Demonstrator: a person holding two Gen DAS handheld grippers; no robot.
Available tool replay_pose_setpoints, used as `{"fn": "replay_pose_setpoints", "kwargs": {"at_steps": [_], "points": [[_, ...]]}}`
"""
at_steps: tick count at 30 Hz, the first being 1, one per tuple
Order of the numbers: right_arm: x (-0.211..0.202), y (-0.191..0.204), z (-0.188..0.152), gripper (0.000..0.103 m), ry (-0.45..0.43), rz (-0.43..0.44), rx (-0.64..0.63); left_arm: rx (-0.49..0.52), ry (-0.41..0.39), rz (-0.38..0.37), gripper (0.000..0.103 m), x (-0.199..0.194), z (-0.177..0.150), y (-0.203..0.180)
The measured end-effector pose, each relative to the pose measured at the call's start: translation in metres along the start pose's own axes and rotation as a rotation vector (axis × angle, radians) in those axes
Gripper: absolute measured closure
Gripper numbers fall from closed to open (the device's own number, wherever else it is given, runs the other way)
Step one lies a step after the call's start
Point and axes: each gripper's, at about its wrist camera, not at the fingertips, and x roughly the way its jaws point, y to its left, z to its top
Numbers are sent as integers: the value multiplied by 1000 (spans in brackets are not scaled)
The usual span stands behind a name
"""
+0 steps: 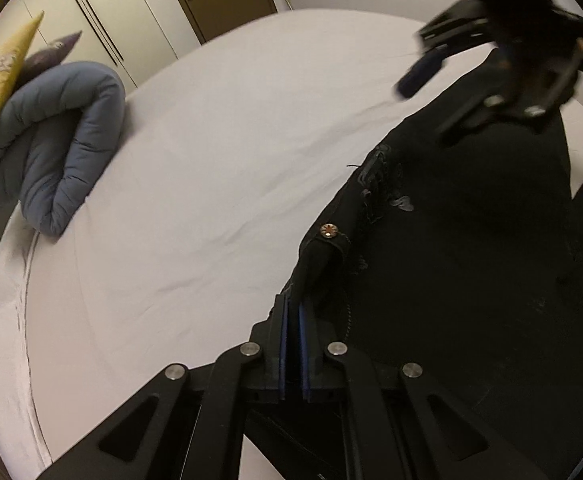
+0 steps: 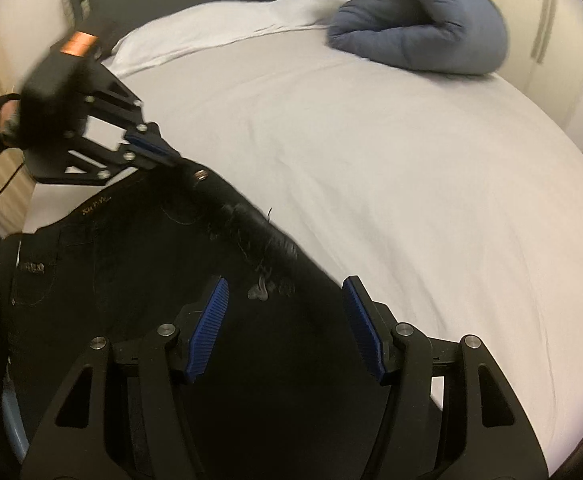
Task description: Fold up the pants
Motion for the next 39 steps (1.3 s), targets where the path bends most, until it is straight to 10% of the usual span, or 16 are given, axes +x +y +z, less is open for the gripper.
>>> {"fn": "replay_pose_setpoints", "kwargs": {"at_steps": [5, 12, 25, 30, 39], "points": [[33, 7, 19, 53, 79, -15, -86, -2, -26, 7, 98, -11, -7, -7], [61, 4, 21, 95, 193, -20, -48, -19, -36, 1, 98, -11, -11, -5], [42, 62, 10, 99, 102, 81, 368, -44, -35, -38, 99, -48, -41, -39], [36, 95, 0, 99, 104, 94, 301, -3, -27, -65, 99, -69, -63, -61], [9, 220, -43, 99, 226, 11, -181, 177, 47, -153, 99, -103, -139, -128]]}}
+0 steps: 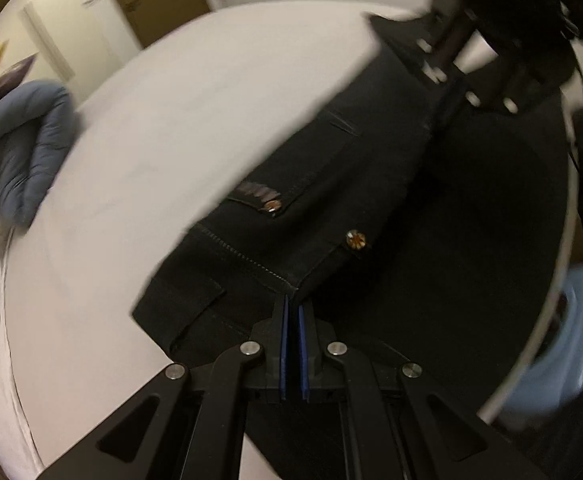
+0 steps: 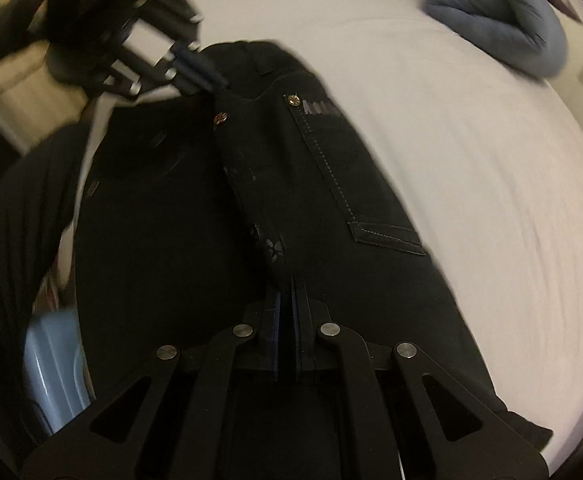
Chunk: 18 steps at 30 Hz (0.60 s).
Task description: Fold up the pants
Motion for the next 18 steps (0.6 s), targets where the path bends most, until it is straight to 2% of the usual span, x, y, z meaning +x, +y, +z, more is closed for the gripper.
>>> {"fn": "replay_pose_setpoints", "kwargs": {"at_steps": [3, 5, 9, 13, 14, 18], "points": [[12, 54, 1, 99, 70, -108, -161, 103, 42, -2, 99, -1, -16, -37], [19, 76, 5, 99, 87, -120, -193, 116, 60, -16, 99, 0, -26, -44], [30, 101, 11, 99, 97, -131, -224, 144, 71, -29, 99, -7, -41, -53], [41, 121, 6, 99, 121, -175, -268, 212, 102, -32, 99, -10, -51, -67], [37, 129, -4, 99, 123, -180, -273, 216, 103, -38, 99, -12, -55, -69], [34, 131, -5, 99, 115, -188, -275, 215, 99, -48, 99, -20, -63, -71]]}}
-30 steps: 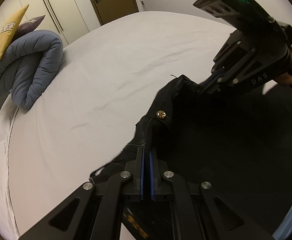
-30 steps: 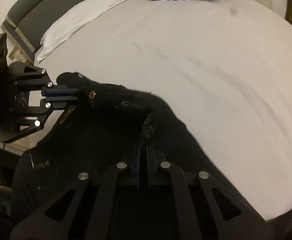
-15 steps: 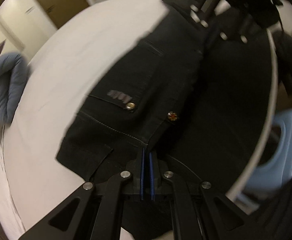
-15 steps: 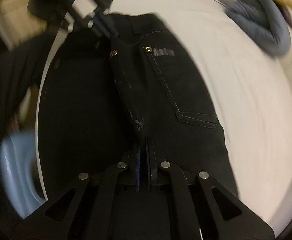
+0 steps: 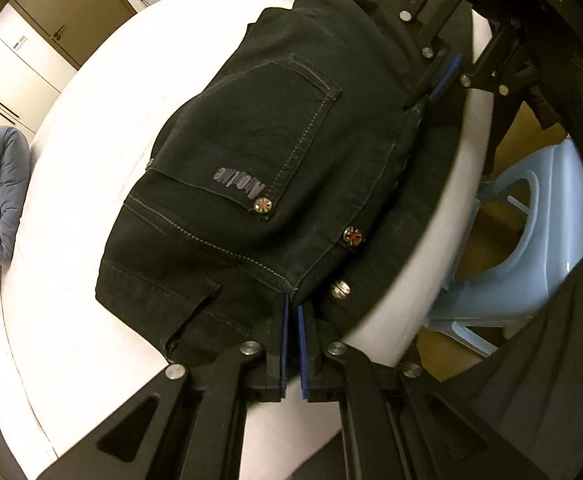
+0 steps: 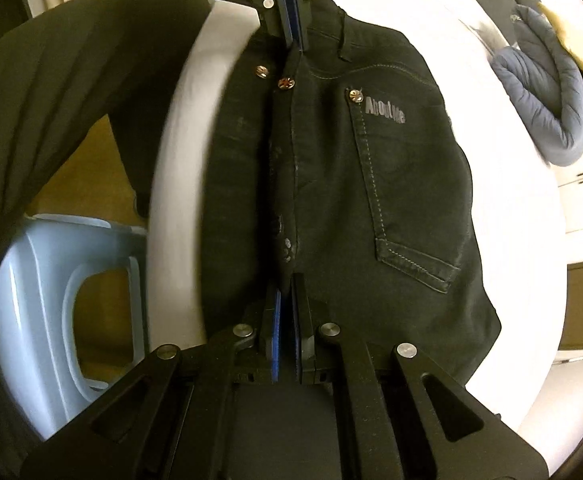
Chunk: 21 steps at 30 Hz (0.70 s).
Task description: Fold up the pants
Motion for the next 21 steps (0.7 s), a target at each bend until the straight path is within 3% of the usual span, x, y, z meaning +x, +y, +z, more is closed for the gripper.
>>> {"fn": "replay_pose_setpoints", "kwargs": {"at_steps": [7, 17, 20, 21], "points": [[-12, -4, -1, 99, 5, -3, 37, 6, 17, 9, 99, 6, -3, 9], [5, -9, 7, 99, -8, -3, 152, -34, 26, 13, 98, 11, -13, 4], [13, -9, 7, 95, -12, -2, 190, -58, 42, 25, 84, 12, -10, 8], [13, -4, -3, 95, -25, -10, 219, -79, 46, 24, 73, 9, -10, 11]]}}
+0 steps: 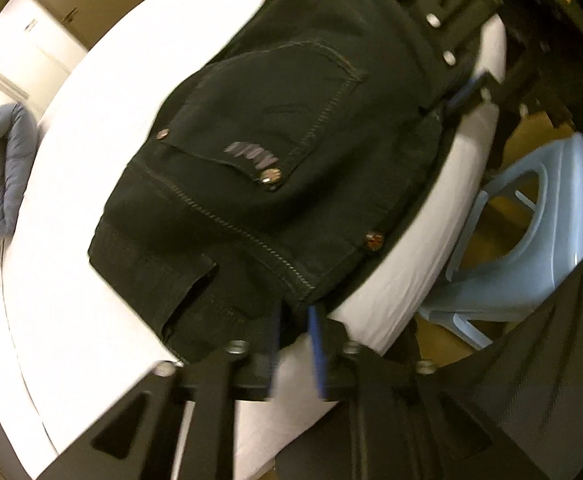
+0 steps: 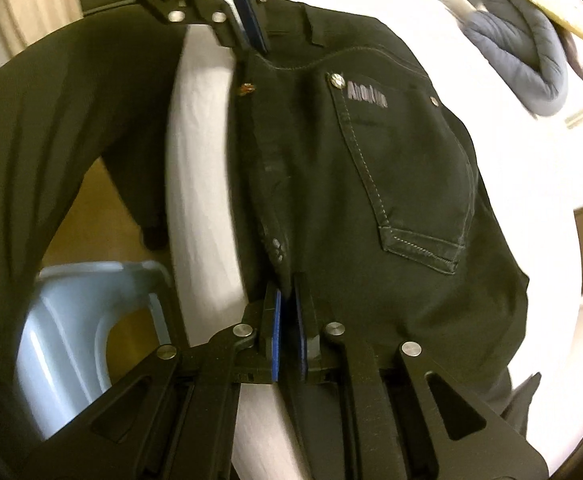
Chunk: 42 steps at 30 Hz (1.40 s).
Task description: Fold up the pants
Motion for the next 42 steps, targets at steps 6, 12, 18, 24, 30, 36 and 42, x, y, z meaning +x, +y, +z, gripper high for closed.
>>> {"fn": "replay_pose_setpoints", "kwargs": {"at_steps": [6, 12, 18, 24, 30, 36, 42], "points": [[5, -18, -7, 93, -84, 38, 239, -168, 3, 63, 39, -49, -2, 31], [0, -32, -21, 68, -210, 128, 487, -492, -237, -39, 39, -72, 40, 47], [-31, -54, -80, 46, -387, 358, 934, -702, -203, -196, 39, 20, 84, 20], [-73, -158, -170, 45, -336, 75, 1257, -681, -150, -121, 40, 30, 87, -3], [-62, -317, -211, 42, -163, -150, 1438, -715, -220, -89, 47, 6, 98, -6], [10, -413, -182, 42, 37, -161, 1424, -743, -190, -122, 42, 33, 96, -2], [77, -458, -148, 42, 245, -207, 1424, -748, -203, -139, 40, 35, 88, -1]]}}
